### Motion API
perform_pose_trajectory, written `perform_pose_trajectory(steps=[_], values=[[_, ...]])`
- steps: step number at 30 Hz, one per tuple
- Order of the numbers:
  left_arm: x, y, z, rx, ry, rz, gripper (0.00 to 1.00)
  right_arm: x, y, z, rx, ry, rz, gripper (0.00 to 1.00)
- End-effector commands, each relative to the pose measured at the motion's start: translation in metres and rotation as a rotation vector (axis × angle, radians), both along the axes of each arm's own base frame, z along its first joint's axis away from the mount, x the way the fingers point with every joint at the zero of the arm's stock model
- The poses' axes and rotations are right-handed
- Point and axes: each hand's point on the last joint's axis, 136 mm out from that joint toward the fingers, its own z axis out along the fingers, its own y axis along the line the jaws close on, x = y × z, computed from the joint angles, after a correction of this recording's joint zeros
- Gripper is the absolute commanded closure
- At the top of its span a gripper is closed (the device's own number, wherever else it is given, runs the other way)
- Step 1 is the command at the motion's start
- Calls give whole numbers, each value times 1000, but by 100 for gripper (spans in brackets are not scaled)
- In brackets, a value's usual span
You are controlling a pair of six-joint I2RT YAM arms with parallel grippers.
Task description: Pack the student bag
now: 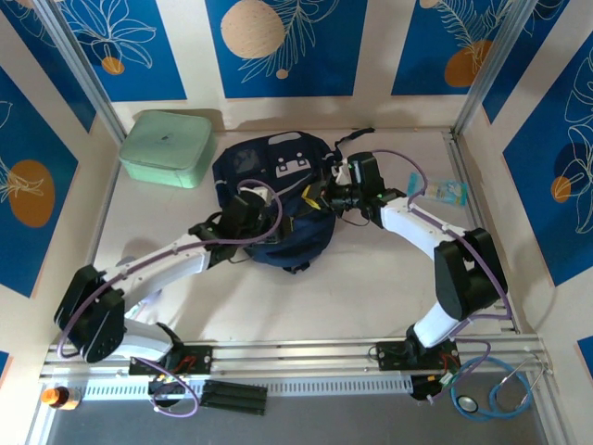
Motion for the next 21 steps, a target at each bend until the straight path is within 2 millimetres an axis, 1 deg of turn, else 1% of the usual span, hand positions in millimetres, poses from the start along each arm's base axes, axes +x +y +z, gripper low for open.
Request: perform_pose_trajectory(steps=[1, 4, 6, 11, 14, 16, 17, 19, 21], values=[[6, -14, -15, -43, 36, 62, 44, 3, 16, 32, 64, -66, 50, 93], [15, -28, -20, -78, 35, 63, 47, 2, 18, 32, 59, -59, 54, 93], [22, -34, -17, -83, 14, 65, 48, 0, 20, 32, 58, -60, 60, 94], [39, -31, -12, -59, -44, 126, 53, -3, 24, 33, 57, -64, 70, 94], [43, -30, -8, -83, -68, 153, 60, -5, 25, 31, 55, -62, 75, 94], [45, -31, -2, -105, -86, 156, 65, -5, 26, 30, 52, -65, 78, 94], [45, -32, 2, -114, -95, 156, 66, -5, 26, 29, 50, -64, 79, 94], [46, -33, 8, -127, -112, 154, 71, -6, 27, 29, 50, -65, 83, 94], [46, -34, 9, -136, -124, 146, 73, -6, 28, 30, 53, -67, 83, 94]])
